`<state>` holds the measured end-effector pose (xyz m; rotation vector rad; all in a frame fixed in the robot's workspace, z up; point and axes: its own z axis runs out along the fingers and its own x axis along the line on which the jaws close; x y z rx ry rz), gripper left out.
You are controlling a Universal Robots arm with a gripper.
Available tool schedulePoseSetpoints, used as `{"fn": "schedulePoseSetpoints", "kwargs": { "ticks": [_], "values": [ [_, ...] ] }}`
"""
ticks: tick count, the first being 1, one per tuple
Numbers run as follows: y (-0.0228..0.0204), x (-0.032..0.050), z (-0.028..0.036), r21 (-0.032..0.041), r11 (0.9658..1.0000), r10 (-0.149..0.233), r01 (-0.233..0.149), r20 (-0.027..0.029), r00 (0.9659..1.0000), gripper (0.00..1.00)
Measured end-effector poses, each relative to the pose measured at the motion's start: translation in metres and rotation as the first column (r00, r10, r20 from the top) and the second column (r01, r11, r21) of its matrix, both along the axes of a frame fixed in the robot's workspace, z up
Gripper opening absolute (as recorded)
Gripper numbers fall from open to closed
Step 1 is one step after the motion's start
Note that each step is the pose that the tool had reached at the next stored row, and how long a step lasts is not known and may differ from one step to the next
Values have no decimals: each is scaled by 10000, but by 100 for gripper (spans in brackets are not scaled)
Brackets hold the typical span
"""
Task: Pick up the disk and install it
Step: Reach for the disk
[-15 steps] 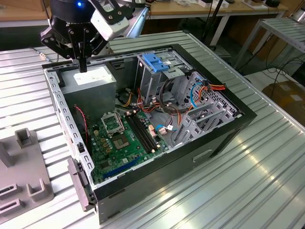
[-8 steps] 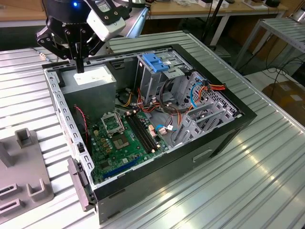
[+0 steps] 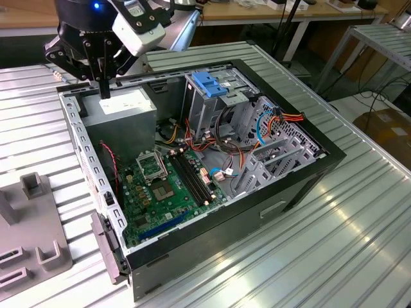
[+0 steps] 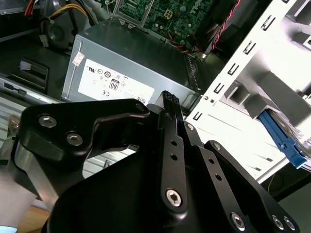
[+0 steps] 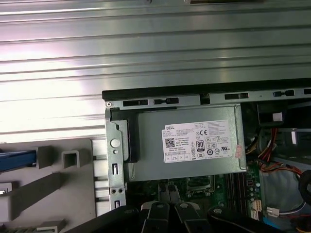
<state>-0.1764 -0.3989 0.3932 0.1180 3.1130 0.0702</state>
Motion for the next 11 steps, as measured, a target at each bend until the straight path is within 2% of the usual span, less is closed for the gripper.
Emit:
{"fn": "schedulePoseSetpoints", "kwargs": {
  "ticks": [11],
  "values": [
    [0,-89,-1,2,10000,-1,1,-1,10000,11]
  ]
}}
